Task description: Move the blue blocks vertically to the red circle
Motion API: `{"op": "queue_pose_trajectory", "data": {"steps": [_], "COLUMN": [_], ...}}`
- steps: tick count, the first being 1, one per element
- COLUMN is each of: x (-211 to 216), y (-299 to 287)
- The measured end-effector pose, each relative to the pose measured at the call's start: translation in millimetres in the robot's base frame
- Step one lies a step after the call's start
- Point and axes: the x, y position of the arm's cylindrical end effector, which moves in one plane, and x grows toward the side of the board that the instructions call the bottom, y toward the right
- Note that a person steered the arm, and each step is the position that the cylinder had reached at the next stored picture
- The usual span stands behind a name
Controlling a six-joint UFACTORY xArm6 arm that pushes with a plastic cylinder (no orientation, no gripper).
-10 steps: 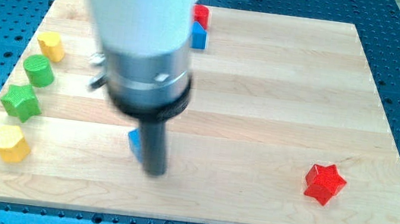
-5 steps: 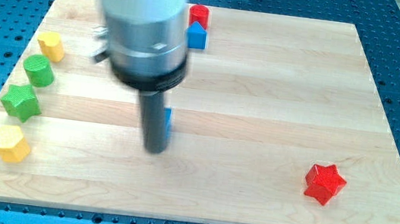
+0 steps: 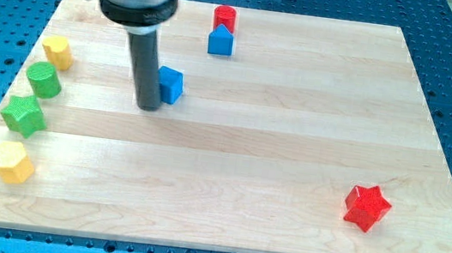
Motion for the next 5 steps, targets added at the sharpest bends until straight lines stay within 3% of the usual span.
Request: {"op": "queue_pose_trajectory", "data": {"steps": [2, 3, 5], "x": [-46.1, -49.4, -39.5], "y": [28.4, 63.1, 65.6]}}
